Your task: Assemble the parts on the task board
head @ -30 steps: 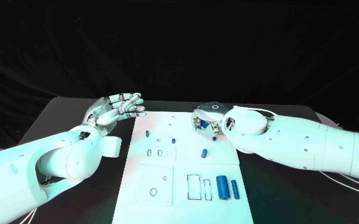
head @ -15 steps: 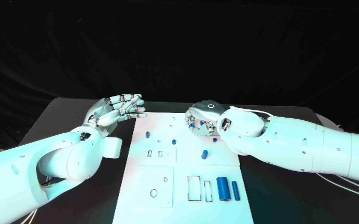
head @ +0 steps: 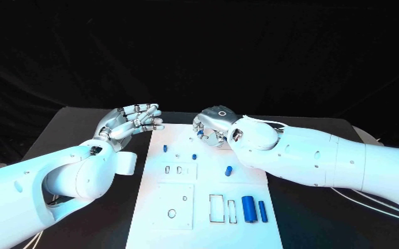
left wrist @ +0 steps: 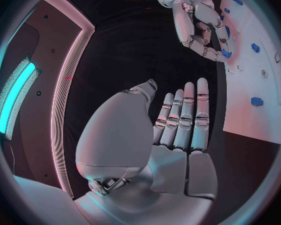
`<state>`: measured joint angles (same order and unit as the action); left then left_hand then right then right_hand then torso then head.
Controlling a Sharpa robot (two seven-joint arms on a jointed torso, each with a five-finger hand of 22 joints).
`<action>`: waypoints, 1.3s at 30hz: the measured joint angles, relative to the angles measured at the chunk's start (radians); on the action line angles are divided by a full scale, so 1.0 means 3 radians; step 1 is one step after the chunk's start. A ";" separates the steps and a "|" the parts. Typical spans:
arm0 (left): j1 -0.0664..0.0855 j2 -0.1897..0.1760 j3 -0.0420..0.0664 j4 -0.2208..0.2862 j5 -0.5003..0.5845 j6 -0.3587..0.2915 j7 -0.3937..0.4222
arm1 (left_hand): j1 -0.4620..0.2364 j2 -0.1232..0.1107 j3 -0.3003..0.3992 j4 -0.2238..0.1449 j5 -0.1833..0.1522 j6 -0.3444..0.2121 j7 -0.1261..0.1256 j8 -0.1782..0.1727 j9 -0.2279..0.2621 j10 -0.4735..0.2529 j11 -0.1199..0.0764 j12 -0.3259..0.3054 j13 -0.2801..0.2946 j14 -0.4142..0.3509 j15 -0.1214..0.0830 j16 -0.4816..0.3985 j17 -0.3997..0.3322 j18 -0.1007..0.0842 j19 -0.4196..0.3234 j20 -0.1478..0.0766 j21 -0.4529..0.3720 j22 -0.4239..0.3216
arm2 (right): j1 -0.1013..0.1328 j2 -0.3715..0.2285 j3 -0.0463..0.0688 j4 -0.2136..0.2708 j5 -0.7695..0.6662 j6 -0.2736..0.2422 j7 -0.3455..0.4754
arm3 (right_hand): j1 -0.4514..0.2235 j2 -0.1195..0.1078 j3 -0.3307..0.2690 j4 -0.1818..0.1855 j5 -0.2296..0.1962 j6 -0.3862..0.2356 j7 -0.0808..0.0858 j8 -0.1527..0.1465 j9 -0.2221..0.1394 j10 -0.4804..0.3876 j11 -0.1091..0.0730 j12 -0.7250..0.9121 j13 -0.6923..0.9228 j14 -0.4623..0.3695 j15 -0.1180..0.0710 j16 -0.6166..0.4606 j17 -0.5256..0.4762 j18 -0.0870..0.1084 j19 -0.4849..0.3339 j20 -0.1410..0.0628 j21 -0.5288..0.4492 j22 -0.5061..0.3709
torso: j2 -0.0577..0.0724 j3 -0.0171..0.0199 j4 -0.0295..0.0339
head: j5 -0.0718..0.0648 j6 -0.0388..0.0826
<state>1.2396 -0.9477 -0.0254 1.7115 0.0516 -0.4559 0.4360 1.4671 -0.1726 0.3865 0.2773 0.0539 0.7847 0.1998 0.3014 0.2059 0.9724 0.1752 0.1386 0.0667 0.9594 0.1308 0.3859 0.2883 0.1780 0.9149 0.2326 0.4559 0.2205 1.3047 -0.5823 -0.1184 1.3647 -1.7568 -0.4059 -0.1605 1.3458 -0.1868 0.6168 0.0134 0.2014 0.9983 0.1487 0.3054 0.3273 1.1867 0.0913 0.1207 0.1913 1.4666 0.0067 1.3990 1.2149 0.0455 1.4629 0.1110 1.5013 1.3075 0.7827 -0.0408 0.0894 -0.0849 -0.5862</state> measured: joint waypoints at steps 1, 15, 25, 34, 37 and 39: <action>0.0000 0.0002 0.0000 0.0001 0.0000 0.0000 0.0000 | 0.0000 0.0000 0.0000 0.0000 0.0000 0.0000 0.0000 0.0000 0.0000 0.0000 0.0000 0.0000 0.0000 0.0000 0.0000 0.0000 0.0000 0.0000 0.0000 0.0000 0.0000 0.0000 | -0.0001 0.0028 0.0000 -0.0035 -0.0003 -0.0014 -0.0001 | 0.0006 0.0006 0.0000 0.0000 0.0002 0.0000 0.0000 0.0000 0.0000 0.0000 0.0000 -0.0005 0.0000 0.0000 0.0000 0.0000 0.0000 0.0000 0.0000 0.0000 0.0000 0.0001 | 0.0000 0.0000 0.0000 | 0.0000 -0.0001; 0.0000 -0.0004 0.0000 0.0023 0.0000 0.0002 -0.0001 | 0.0000 0.0000 0.0000 0.0000 0.0000 0.0000 0.0000 0.0000 0.0000 0.0000 0.0000 0.0000 0.0000 0.0000 0.0000 0.0000 0.0000 0.0000 0.0000 0.0000 0.0000 0.0003 | -0.0009 0.0242 0.0001 -0.0305 -0.0079 -0.0153 -0.0012 | 0.0008 0.0008 0.0000 0.0000 0.0004 0.0000 0.0000 0.0000 0.0003 0.0000 0.0000 -0.0025 0.0000 0.0000 0.0000 0.0000 -0.0001 0.0000 0.0000 0.0000 -0.0001 0.0002 | 0.0014 -0.0006 0.0026 | -0.0007 0.0000; 0.0004 -0.0007 0.0000 0.0033 0.0000 0.0003 -0.0002 | 0.0000 0.0000 0.0010 -0.0010 0.0000 0.0000 0.0000 0.0000 0.0001 0.0000 0.0000 0.0000 0.0000 0.0000 0.0000 0.0000 0.0004 0.0000 0.0000 0.0000 0.0000 0.0002 | -0.0013 0.0323 0.0001 -0.0437 -0.0108 -0.0167 -0.0013 | 0.0008 0.0008 0.0000 0.0000 0.0004 0.0000 0.0000 0.0000 0.0007 0.0000 0.0000 -0.0010 0.0000 0.0000 0.0000 0.0000 0.0003 0.0000 0.0000 0.0000 -0.0002 0.0001 | 0.0019 -0.0004 0.0029 | -0.0001 -0.0005; 0.0007 -0.0006 0.0000 0.0035 0.0001 0.0005 -0.0004 | 0.0000 0.0000 0.0010 -0.0010 0.0000 0.0000 0.0000 0.0000 0.0001 0.0000 0.0000 0.0000 0.0000 0.0000 0.0000 0.0000 0.0003 0.0000 0.0000 0.0000 0.0000 0.0002 | -0.0030 0.0376 -0.0003 -0.0533 -0.0119 -0.0157 -0.0007 | 0.0008 0.0008 0.0000 -0.0001 -0.0003 0.0000 0.0000 0.0000 0.0011 0.0000 0.0000 -0.0010 0.0000 0.0000 0.0000 0.0000 0.0002 0.0000 0.0000 0.0000 -0.0002 0.0001 | 0.0018 -0.0003 0.0030 | 0.0006 -0.0019; 0.0008 -0.0006 0.0001 0.0035 0.0002 0.0006 -0.0005 | 0.0000 0.0000 0.0010 -0.0010 0.0000 0.0000 0.0000 0.0000 0.0001 0.0000 0.0000 0.0000 0.0000 0.0000 0.0000 0.0000 0.0003 0.0000 0.0000 0.0000 0.0000 0.0002 | -0.0032 0.0385 -0.0004 -0.0560 -0.0120 -0.0148 -0.0006 | 0.0008 0.0008 0.0000 -0.0001 -0.0009 0.0000 0.0000 0.0000 0.0011 0.0000 0.0000 -0.0010 0.0000 0.0000 0.0000 0.0000 0.0002 0.0000 0.0000 0.0000 -0.0002 0.0001 | 0.0017 -0.0004 0.0030 | 0.0006 -0.0022; 0.0009 -0.0006 0.0001 0.0035 0.0002 0.0007 -0.0005 | 0.0000 0.0000 0.0009 -0.0010 0.0000 0.0000 0.0000 0.0000 0.0001 0.0000 0.0000 0.0000 0.0000 0.0000 0.0000 0.0000 0.0003 0.0000 0.0000 0.0000 0.0000 0.0002 | -0.0032 0.0393 -0.0004 -0.0578 -0.0121 -0.0142 -0.0004 | 0.0008 0.0008 0.0000 -0.0001 -0.0009 0.0000 0.0000 0.0000 0.0011 0.0000 0.0000 -0.0010 0.0000 0.0000 0.0000 0.0000 0.0002 0.0000 0.0000 0.0000 -0.0002 0.0001 | 0.0016 -0.0004 0.0028 | 0.0006 -0.0023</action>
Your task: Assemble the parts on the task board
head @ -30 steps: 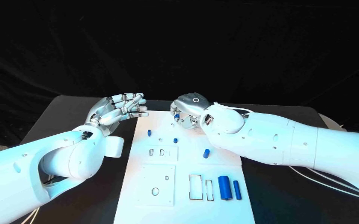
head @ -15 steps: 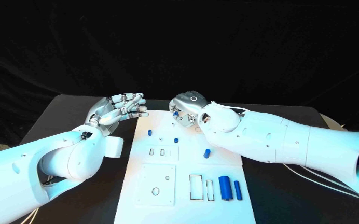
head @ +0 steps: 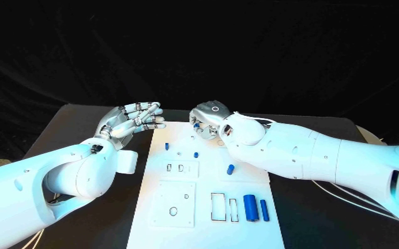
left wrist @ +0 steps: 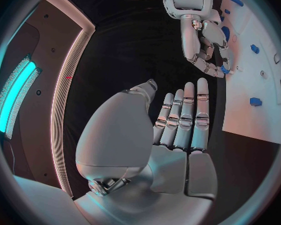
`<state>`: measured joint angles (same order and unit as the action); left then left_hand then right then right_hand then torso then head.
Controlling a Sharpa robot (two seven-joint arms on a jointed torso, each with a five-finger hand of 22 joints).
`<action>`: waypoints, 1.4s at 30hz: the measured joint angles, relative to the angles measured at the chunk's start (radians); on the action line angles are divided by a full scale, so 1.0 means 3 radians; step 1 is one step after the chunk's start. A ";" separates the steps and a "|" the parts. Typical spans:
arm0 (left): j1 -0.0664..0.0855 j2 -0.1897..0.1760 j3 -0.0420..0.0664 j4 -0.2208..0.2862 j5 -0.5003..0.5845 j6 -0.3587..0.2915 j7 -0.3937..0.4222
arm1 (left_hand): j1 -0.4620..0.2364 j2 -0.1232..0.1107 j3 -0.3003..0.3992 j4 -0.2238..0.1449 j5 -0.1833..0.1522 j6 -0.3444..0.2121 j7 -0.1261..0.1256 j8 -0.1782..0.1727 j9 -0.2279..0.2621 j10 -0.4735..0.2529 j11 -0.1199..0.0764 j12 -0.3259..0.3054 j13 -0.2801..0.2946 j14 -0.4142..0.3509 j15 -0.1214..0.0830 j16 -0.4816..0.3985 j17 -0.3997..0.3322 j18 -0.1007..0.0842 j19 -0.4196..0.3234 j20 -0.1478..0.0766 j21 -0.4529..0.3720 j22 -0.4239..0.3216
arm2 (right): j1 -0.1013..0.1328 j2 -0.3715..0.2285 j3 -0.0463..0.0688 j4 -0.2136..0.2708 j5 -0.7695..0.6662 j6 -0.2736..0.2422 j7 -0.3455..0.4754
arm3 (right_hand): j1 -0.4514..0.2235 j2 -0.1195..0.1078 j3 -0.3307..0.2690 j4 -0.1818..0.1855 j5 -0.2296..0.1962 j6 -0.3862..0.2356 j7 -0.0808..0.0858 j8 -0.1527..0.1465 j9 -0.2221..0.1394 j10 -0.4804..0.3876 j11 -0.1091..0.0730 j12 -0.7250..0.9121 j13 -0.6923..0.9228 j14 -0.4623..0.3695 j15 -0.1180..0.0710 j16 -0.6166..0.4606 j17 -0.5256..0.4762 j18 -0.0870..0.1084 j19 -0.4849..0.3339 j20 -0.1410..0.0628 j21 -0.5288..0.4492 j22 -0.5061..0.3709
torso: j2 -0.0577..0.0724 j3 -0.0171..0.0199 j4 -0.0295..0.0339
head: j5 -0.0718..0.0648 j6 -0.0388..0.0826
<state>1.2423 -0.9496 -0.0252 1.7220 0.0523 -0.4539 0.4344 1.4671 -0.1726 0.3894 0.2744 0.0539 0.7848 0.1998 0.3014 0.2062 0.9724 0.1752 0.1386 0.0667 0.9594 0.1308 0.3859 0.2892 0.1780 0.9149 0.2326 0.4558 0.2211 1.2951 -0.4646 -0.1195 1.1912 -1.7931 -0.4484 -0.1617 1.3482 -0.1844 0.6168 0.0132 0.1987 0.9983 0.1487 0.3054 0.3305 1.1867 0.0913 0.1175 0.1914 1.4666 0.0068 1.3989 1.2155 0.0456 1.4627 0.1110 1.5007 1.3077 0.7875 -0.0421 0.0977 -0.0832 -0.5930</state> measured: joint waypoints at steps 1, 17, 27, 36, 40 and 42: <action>0.0000 0.0000 0.0000 0.0000 0.0000 0.0000 0.0000 | 0.0000 0.0000 0.0000 0.0000 0.0000 0.0000 0.0000 0.0000 0.0000 0.0000 0.0000 0.0000 0.0000 0.0000 0.0000 0.0000 0.0000 0.0000 0.0000 0.0000 0.0000 0.0000 | 0.0000 0.0005 0.0000 -0.0007 0.0000 0.0002 0.0001 | 0.0000 0.0000 0.0000 0.0000 0.0000 0.0000 0.0000 0.0000 0.0001 0.0000 0.0000 0.0000 0.0000 0.0000 0.0000 0.0009 0.0000 0.0000 0.0000 0.0000 0.0000 0.0000 | 0.0000 -0.0001 0.0000 | 0.0000 0.0000; 0.0004 0.0005 0.0000 -0.0004 0.0003 0.0004 -0.0003 | 0.0000 0.0000 0.0000 0.0000 0.0000 0.0000 0.0000 0.0000 -0.0003 0.0000 0.0000 0.0000 0.0000 0.0000 0.0000 0.0000 0.0003 0.0000 0.0000 0.0000 0.0000 0.0003 | -0.0011 0.0094 0.0005 -0.0105 -0.0006 0.0002 0.0013 | 0.0000 0.0000 0.0000 0.0000 -0.0020 0.0000 0.0000 0.0000 0.0006 0.0000 0.0000 -0.0021 0.0011 0.0000 0.0000 0.0013 -0.0005 0.0000 0.0000 0.0000 0.0000 -0.0001 | 0.0002 -0.0002 0.0004 | 0.0004 -0.0005; 0.0005 0.0005 0.0000 -0.0008 0.0004 0.0006 -0.0005 | 0.0000 0.0000 0.0000 0.0000 0.0000 0.0000 0.0000 0.0000 -0.0003 0.0000 0.0000 0.0000 0.0000 0.0000 0.0000 0.0000 0.0002 0.0000 0.0000 0.0000 0.0000 0.0002 | -0.0024 0.0109 0.0005 -0.0141 -0.0010 0.0001 0.0023 | -0.0001 0.0001 0.0001 -0.0001 -0.0036 0.0000 0.0000 0.0000 0.0011 0.0006 0.0006 -0.0028 0.0030 0.0000 0.0000 0.0013 -0.0005 0.0000 0.0000 0.0000 0.0000 -0.0001 | 0.0002 -0.0002 0.0000 | 0.0010 -0.0010; 0.0006 0.0000 0.0000 -0.0013 0.0004 0.0007 -0.0008 | 0.0000 0.0000 0.0000 0.0000 0.0000 0.0000 0.0000 0.0000 -0.0002 0.0000 0.0000 0.0000 0.0000 0.0000 0.0000 0.0000 0.0002 0.0000 0.0000 0.0000 0.0000 0.0002 | -0.0034 0.0074 -0.0002 -0.0115 -0.0018 0.0008 0.0024 | -0.0001 0.0001 0.0001 -0.0001 -0.0023 -0.0001 0.0000 0.0000 0.0013 0.0011 0.0011 -0.0039 0.0017 0.0000 0.0000 0.0013 -0.0005 0.0000 0.0000 0.0000 0.0000 0.0002 | 0.0003 0.0000 -0.0001 | 0.0017 -0.0009; 0.0007 -0.0002 0.0000 -0.0017 0.0004 0.0007 -0.0009 | 0.0000 0.0000 0.0000 0.0000 0.0000 0.0000 0.0000 0.0000 -0.0002 0.0000 0.0000 0.0000 0.0000 0.0000 0.0000 0.0000 0.0002 0.0000 0.0000 0.0000 0.0000 0.0002 | -0.0051 0.0058 -0.0011 -0.0117 -0.0021 0.0023 0.0013 | -0.0001 0.0001 0.0001 -0.0001 -0.0023 0.0000 0.0000 0.0000 0.0013 0.0011 0.0011 -0.0061 0.0007 0.0000 0.0000 0.0013 -0.0005 0.0000 0.0000 0.0000 0.0000 0.0002 | 0.0004 0.0000 -0.0002 | 0.0018 -0.0008; 0.0007 -0.0002 0.0000 -0.0017 0.0005 0.0008 -0.0010 | 0.0000 0.0000 0.0000 0.0000 0.0000 0.0000 0.0000 0.0000 -0.0002 0.0000 0.0000 0.0000 0.0000 0.0000 0.0000 0.0000 0.0002 0.0000 0.0000 0.0000 0.0000 0.0004 | -0.0050 0.0054 -0.0011 -0.0118 -0.0022 0.0025 0.0008 | -0.0001 0.0001 0.0001 -0.0001 -0.0023 0.0000 0.0000 0.0000 0.0013 0.0011 0.0011 -0.0062 0.0007 0.0000 0.0000 0.0013 -0.0005 0.0000 0.0000 0.0000 0.0000 0.0001 | 0.0004 0.0001 -0.0002 | 0.0018 -0.0008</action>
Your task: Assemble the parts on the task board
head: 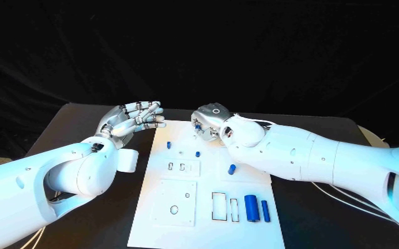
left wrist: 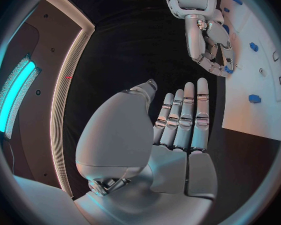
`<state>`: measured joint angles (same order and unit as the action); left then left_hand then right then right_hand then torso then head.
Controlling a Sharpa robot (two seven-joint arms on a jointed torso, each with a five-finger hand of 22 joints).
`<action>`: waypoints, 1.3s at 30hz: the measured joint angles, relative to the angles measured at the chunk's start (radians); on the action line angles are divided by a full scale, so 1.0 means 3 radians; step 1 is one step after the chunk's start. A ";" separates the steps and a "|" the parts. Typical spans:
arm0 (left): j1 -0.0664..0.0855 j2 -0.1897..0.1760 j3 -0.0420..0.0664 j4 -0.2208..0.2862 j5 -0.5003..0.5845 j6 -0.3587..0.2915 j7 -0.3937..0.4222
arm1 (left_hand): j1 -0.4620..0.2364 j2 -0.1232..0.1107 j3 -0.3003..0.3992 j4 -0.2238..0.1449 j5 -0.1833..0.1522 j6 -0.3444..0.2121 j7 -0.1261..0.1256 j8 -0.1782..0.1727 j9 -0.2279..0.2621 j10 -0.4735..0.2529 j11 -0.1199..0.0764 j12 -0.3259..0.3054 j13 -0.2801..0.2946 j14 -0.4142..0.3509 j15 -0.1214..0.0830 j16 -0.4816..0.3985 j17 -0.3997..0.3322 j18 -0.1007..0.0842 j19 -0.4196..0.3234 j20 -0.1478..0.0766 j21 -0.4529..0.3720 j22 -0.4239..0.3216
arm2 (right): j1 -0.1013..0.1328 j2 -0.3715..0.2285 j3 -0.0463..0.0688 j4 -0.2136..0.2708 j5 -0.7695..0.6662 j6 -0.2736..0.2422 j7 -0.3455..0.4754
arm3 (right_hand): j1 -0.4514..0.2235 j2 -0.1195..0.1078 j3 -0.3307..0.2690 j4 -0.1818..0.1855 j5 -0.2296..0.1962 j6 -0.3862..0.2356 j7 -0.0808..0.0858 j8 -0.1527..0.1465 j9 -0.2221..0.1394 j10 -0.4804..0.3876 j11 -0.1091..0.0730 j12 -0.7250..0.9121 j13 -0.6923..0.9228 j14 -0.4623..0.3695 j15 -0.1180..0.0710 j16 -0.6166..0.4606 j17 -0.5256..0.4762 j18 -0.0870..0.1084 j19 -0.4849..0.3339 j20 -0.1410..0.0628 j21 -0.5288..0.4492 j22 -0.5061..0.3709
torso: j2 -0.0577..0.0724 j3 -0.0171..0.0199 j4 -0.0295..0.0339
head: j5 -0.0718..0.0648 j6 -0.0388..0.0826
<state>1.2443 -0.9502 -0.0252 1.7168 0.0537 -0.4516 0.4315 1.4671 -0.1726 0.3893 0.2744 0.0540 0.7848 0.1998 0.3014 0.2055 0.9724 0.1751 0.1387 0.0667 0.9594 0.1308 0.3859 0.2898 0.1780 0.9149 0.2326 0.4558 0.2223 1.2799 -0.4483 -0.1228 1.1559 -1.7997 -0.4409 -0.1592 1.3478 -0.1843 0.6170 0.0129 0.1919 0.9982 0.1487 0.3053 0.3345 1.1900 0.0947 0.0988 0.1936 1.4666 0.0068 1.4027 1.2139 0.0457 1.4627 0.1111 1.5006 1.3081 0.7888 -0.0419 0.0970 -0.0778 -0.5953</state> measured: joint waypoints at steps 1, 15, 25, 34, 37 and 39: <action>0.0000 0.0000 0.0000 0.0000 0.0000 0.0000 0.0000 | 0.0000 0.0000 0.0000 0.0000 0.0000 0.0000 0.0000 0.0000 0.0000 0.0000 0.0000 0.0000 0.0000 0.0000 0.0000 0.0000 0.0000 0.0000 0.0000 0.0000 0.0000 0.0000 | 0.0000 -0.0001 0.0000 0.0000 -0.0001 0.0000 -0.0001 | 0.0000 0.0000 0.0000 0.0000 0.0000 0.0000 0.0000 0.0000 0.0000 0.0000 0.0000 0.0000 0.0000 0.0000 0.0000 0.0000 0.0000 0.0000 0.0000 0.0000 0.0000 0.0000 | 0.0000 0.0001 0.0000 | -0.0003 0.0002; 0.0001 -0.0005 0.0000 -0.0001 0.0000 0.0001 -0.0008 | 0.0000 0.0000 0.0000 0.0000 0.0000 0.0000 0.0000 0.0000 0.0000 0.0000 0.0000 -0.0018 0.0000 0.0000 0.0000 0.0000 0.0004 0.0000 0.0000 0.0000 0.0014 0.0000 | -0.0004 -0.0037 -0.0002 0.0001 0.0000 -0.0014 -0.0006 | -0.0176 -0.0176 -0.0141 0.0150 -0.0249 -0.0410 0.0111 -0.0291 -0.0049 -0.0535 0.0097 -0.0118 -0.0177 -0.0030 0.0103 -0.0342 -0.0617 0.0055 -0.0347 0.0107 -0.0469 -0.0182 | 0.0000 -0.0002 0.0000 | -0.0010 0.0010; 0.0001 -0.0019 0.0000 -0.0014 0.0001 0.0002 -0.0016 | 0.0000 0.0000 0.0000 0.0000 0.0000 0.0000 0.0000 0.0000 -0.0003 0.0000 0.0000 -0.0018 0.0000 -0.0012 0.0012 0.0000 0.0003 0.0000 0.0000 0.0000 0.0014 0.0003 | 0.0009 -0.0364 0.0024 0.0377 0.0052 -0.0131 0.0005 | -0.0175 -0.0175 -0.0301 0.0219 -0.0254 -0.0411 0.0112 -0.0304 -0.0032 -0.0561 0.0095 -0.0105 -0.0199 -0.0030 0.0103 -0.0362 -0.0650 0.0055 -0.0370 0.0107 -0.0498 -0.0208 | -0.0005 0.0001 -0.0009 | -0.0005 0.0028; 0.0002 -0.0029 -0.0001 -0.0027 0.0001 0.0006 -0.0024 | 0.0000 0.0000 0.0000 0.0000 0.0000 0.0000 0.0000 0.0000 -0.0003 0.0000 0.0000 -0.0017 0.0000 -0.0024 0.0000 0.0000 0.0003 0.0000 0.0000 0.0000 0.0014 0.0002 | 0.0171 -0.1106 0.0080 0.0943 0.0628 -0.0224 0.0074 | -0.0208 -0.0208 -0.0295 0.0343 -0.0026 -0.0299 0.0118 -0.0312 -0.0005 0.0054 0.0012 0.0152 -0.0107 0.0000 0.0057 -0.0118 -0.0247 0.0055 -0.0088 0.0051 -0.0236 0.0000 | -0.0030 0.0020 -0.0051 | -0.0008 0.0052; 0.0002 -0.0023 -0.0001 -0.0038 0.0001 0.0009 -0.0026 | 0.0000 0.0000 0.0000 0.0000 0.0000 0.0000 0.0000 0.0000 -0.0003 0.0000 0.0000 -0.0017 0.0000 -0.0024 0.0000 0.0000 0.0003 0.0000 0.0000 0.0000 0.0014 0.0002 | 0.0206 -0.1328 0.0085 0.1040 0.0930 -0.0172 0.0082 | -0.0250 -0.0259 -0.0392 0.0360 0.0050 -0.0366 0.0051 -0.0355 -0.0003 0.0391 -0.0053 0.0358 0.0021 0.0004 0.0001 -0.0039 -0.0123 0.0046 -0.0014 0.0015 -0.0153 0.0000 | -0.0040 0.0030 -0.0079 | -0.0005 0.0062; 0.0002 -0.0018 -0.0001 -0.0045 0.0001 0.0012 -0.0027 | 0.0000 0.0000 0.0000 0.0000 0.0000 0.0000 0.0000 0.0000 -0.0003 0.0000 0.0000 -0.0017 0.0000 -0.0024 0.0000 0.0000 0.0003 0.0000 0.0000 0.0000 0.0014 0.0002 | 0.0212 -0.1400 0.0085 0.1065 0.1062 -0.0123 0.0082 | -0.0242 -0.0288 -0.0503 0.0358 0.0075 -0.0403 0.0015 -0.0355 0.0012 0.0569 -0.0098 0.0548 0.0158 0.0000 -0.0041 0.0000 -0.0061 -0.0002 0.0009 -0.0008 -0.0114 0.0000 | -0.0044 0.0035 -0.0088 | -0.0005 0.0066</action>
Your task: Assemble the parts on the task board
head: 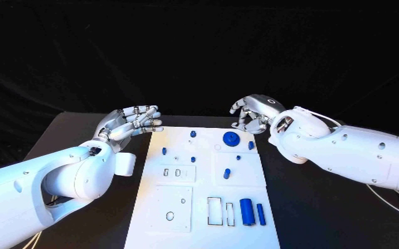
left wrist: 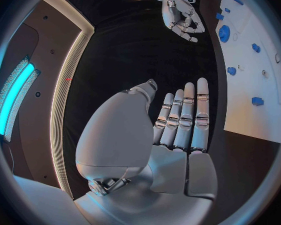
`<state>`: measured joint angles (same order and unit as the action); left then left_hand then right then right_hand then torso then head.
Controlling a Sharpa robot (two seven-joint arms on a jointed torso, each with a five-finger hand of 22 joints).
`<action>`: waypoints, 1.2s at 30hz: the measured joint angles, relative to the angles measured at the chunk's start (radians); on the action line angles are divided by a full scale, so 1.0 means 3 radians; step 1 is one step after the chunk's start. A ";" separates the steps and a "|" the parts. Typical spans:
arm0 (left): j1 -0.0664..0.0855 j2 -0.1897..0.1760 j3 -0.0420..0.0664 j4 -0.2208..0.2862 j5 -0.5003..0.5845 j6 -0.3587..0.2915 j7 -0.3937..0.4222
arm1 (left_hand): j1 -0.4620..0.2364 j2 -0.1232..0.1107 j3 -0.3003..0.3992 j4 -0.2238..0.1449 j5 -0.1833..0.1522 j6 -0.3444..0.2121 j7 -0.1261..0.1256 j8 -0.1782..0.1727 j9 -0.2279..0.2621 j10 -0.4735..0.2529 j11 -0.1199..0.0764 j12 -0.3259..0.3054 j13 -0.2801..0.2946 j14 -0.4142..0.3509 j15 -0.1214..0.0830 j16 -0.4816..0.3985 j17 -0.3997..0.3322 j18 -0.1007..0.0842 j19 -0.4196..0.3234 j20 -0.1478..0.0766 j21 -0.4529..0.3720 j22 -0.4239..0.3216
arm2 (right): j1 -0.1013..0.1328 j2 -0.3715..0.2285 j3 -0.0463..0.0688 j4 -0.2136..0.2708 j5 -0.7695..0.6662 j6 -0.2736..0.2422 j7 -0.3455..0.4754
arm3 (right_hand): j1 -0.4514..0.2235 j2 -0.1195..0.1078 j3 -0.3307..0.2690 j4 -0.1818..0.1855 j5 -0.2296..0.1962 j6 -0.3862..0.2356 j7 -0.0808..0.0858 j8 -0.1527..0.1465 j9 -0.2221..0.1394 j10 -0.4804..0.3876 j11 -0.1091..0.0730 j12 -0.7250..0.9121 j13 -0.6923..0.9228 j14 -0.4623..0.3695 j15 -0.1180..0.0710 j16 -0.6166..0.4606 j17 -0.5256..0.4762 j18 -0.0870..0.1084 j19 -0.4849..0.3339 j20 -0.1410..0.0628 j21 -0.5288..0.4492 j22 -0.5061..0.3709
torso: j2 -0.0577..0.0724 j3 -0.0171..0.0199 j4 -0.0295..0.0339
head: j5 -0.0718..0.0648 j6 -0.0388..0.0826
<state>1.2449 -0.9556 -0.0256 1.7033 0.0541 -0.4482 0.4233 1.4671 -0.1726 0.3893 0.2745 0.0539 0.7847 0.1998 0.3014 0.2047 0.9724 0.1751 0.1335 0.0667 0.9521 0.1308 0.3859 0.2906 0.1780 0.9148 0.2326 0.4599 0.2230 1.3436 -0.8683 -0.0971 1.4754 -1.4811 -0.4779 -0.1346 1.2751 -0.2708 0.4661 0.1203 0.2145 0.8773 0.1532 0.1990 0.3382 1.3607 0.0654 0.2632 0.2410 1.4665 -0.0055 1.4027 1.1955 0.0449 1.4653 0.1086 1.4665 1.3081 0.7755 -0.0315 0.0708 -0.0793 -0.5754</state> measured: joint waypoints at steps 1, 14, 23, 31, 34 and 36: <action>0.0000 0.0003 0.0000 -0.0002 0.0000 0.0002 -0.0001 | 0.0000 0.0000 0.0000 0.0000 0.0000 0.0000 0.0000 0.0000 0.0000 0.0000 0.0000 0.0000 0.0000 0.0000 0.0000 0.0000 0.0000 0.0000 0.0000 0.0000 0.0000 0.0000 | 0.0002 -0.0029 0.0000 0.0006 0.0071 0.0034 -0.0001 | -0.0003 -0.0002 -0.0093 0.0000 0.0009 -0.0023 -0.0022 0.0011 0.0018 0.0071 -0.0017 0.0156 0.0128 -0.0001 -0.0020 0.0040 0.0069 0.0000 0.0006 -0.0018 0.0038 0.0000 | -0.0004 0.0006 -0.0008 | 0.0000 0.0003; 0.0000 0.0036 -0.0001 -0.0043 -0.0001 0.0034 -0.0012 | 0.0000 0.0000 0.0000 0.0000 0.0000 0.0000 0.0000 0.0000 0.0000 0.0000 0.0000 0.0000 0.0000 0.0000 0.0000 0.0000 0.0003 0.0000 0.0000 0.0000 0.0000 0.0000 | -0.0025 -0.0041 -0.0023 -0.0128 0.0563 0.0492 -0.0095 | 0.0337 0.0257 -0.0976 0.0441 0.0067 -0.0479 0.0069 0.0597 0.0401 0.0337 0.0075 0.4086 0.3558 0.0000 0.0054 0.0485 0.0376 -0.0104 0.0003 0.0021 0.0324 -0.0001 | -0.0010 0.0054 -0.0037 | 0.0012 -0.0003; 0.0000 0.0039 -0.0001 -0.0052 -0.0005 0.0049 -0.0019 | 0.0000 0.0000 0.0000 0.0000 0.0000 0.0000 0.0000 0.0000 0.0000 0.0000 0.0000 0.0000 0.0000 0.0000 0.0000 0.0000 0.0002 0.0000 0.0000 0.0000 0.0000 -0.0001 | -0.0086 0.0142 -0.0034 -0.0283 0.0644 0.0573 -0.0134 | 0.0377 0.0277 -0.1007 0.0491 0.0094 -0.0541 0.0082 0.0627 0.0405 0.0348 0.0086 0.4189 0.3558 -0.0005 0.0073 0.0511 0.0375 -0.0104 0.0003 0.0045 0.0336 -0.0001 | 0.0005 0.0066 -0.0030 | 0.0015 -0.0017; 0.0000 0.0041 -0.0001 -0.0051 -0.0008 0.0059 -0.0024 | 0.0000 0.0000 0.0000 0.0000 0.0000 0.0000 0.0000 0.0000 0.0001 0.0000 0.0000 0.0000 0.0000 0.0000 0.0000 0.0000 0.0002 0.0000 0.0000 0.0000 0.0000 0.0002 | -0.0145 0.0278 -0.0042 -0.0412 0.0676 0.0590 -0.0143 | 0.0392 0.0287 -0.0997 0.0501 0.0124 -0.0552 0.0094 0.0639 0.0405 0.0348 0.0086 0.4202 0.3558 0.0000 0.0078 0.0511 0.0375 -0.0104 0.0003 0.0045 0.0336 -0.0001 | 0.0011 0.0071 -0.0025 | 0.0016 -0.0035; 0.0000 0.0042 -0.0001 -0.0051 -0.0009 0.0062 -0.0025 | 0.0000 0.0000 0.0000 0.0000 0.0000 0.0000 0.0000 0.0000 0.0001 0.0000 0.0000 0.0000 0.0000 0.0000 0.0000 0.0000 0.0002 0.0000 0.0000 0.0000 0.0000 0.0002 | -0.0154 0.0303 -0.0042 -0.0430 0.0677 0.0590 -0.0143 | 0.0402 0.0297 -0.0997 0.0501 0.0137 -0.0553 0.0094 0.0639 0.0405 0.0348 0.0086 0.4202 0.3557 0.0000 0.0078 0.0511 0.0375 -0.0104 0.0003 0.0045 0.0336 -0.0001 | 0.0011 0.0071 -0.0023 | 0.0020 -0.0043; 0.0000 0.0042 -0.0001 -0.0051 -0.0010 0.0063 -0.0026 | 0.0000 0.0000 0.0000 0.0000 0.0000 0.0000 0.0000 0.0000 0.0001 0.0000 0.0000 0.0000 0.0000 0.0000 0.0000 0.0000 0.0002 0.0000 0.0000 0.0000 0.0000 0.0002 | -0.0160 0.0314 -0.0042 -0.0436 0.0677 0.0589 -0.0142 | 0.0414 0.0301 -0.0997 0.0501 0.0137 -0.0552 0.0094 0.0639 0.0408 0.0348 0.0086 0.4202 0.3557 0.0000 0.0078 0.0511 0.0375 -0.0104 0.0003 0.0045 0.0336 -0.0002 | 0.0010 0.0072 -0.0023 | 0.0022 -0.0048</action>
<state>1.2449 -0.9431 -0.0260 1.6881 0.0512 -0.4292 0.4154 1.4671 -0.1726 0.3893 0.2745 0.0540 0.7848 0.1998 0.3014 0.2049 0.9724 0.1752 0.1335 0.0667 0.9522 0.1308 0.3859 0.2912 0.1780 0.9149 0.2326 0.4598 0.2236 1.2955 -0.7742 -0.1096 1.3447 -1.2779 -0.3011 -0.1773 1.3991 -0.1804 0.1670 0.2705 0.2555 0.7116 0.1813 0.3907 0.4605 1.4651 0.0913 1.5238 1.3082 1.4665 0.0179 1.5559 1.3079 0.0138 1.4662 0.1221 1.5673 1.3077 0.7786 -0.0100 0.0639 -0.0727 -0.5898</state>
